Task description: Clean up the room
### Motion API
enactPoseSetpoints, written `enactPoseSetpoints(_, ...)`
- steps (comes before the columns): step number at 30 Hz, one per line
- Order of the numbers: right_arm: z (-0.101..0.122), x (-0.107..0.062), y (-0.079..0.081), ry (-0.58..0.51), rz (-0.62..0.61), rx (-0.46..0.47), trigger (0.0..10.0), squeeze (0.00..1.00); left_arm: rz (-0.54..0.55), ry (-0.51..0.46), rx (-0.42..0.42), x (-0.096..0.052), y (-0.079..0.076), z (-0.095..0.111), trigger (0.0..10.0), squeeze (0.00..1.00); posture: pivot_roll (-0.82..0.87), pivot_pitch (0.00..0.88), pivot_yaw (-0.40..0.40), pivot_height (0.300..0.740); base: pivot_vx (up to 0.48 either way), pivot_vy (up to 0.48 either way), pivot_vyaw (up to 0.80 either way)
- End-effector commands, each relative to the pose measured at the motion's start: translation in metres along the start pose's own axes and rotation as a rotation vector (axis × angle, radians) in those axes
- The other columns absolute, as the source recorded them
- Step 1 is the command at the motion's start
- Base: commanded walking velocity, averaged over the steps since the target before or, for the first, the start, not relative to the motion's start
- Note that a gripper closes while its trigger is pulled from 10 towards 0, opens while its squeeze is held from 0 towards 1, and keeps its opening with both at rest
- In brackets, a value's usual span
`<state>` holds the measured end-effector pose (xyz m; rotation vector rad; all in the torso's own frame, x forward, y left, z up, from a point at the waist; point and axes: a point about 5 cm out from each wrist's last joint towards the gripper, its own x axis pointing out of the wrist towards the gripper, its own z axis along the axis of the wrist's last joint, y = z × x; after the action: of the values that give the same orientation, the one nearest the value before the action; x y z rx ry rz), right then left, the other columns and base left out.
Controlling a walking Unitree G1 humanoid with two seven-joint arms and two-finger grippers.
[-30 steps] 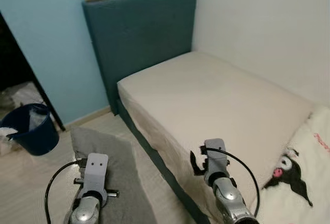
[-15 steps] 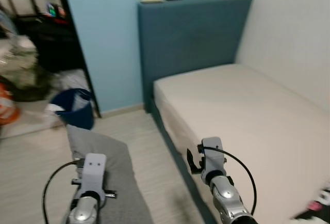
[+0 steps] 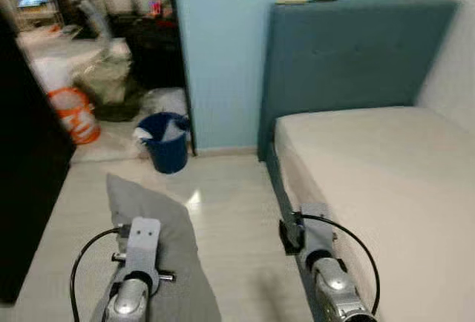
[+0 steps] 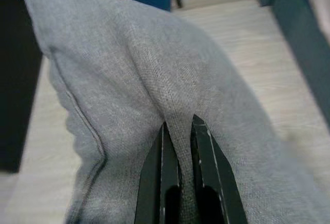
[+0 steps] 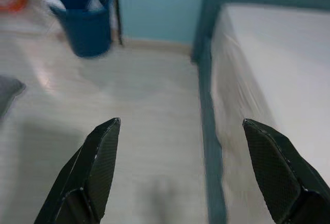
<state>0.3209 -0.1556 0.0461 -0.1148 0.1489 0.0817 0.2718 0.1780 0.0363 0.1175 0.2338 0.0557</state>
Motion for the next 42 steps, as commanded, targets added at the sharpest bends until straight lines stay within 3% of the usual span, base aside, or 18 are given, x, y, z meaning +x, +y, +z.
enactPoseSetpoints(1, -0.0126, -0.0062, 0.0005, 0.049, 0.001, 0.007, 10.0, 0.0, -0.004, -0.037, -0.01, 0.0011, -0.0023, 0.0085, 10.0, 0.0, 0.05, 0.1, -0.026, 0.74, 0.0, 0.0, 0.8)
enactPoseSetpoints(19, -0.0152, -0.0076, -0.0025, 0.062, -0.01, 0.038, 10.0, 0.0, -0.019, -0.032, -0.007, 0.0027, -0.0069, 0.0108, 10.0, 0.0, 0.05, 0.113, -0.029, 0.74, 0.0, 0.0, 0.09)
enactPoseSetpoints(24, -0.0149, -0.0072, -0.0025, 0.063, -0.01, 0.04, 10.0, 0.0, -0.019, -0.013, 0.007, 0.0033, -0.0076, 0.0089, 10.0, 0.0, 0.04, 0.113, -0.031, 0.74, 0.0, -0.48, 0.0)
enactPoseSetpoints(31, -0.0146, -0.007, -0.0041, 0.064, -0.009, 0.039, 10.0, 0.0, -0.018, -0.003, -0.044, 0.0034, -0.0088, 0.0078, 10.0, 0.0, 0.04, 0.114, -0.038, 0.74, 0.0, -0.137, 0.0)
enactPoseSetpoints(42, -0.0121, -0.0051, -0.0023, 0.059, -0.002, 0.041, 10.0, 0.0, -0.029, -0.008, -0.055, 0.002, -0.0103, 0.009, 10.0, 0.0, 0.04, 0.114, -0.04, 0.74, 0.0, 0.0, 0.0)
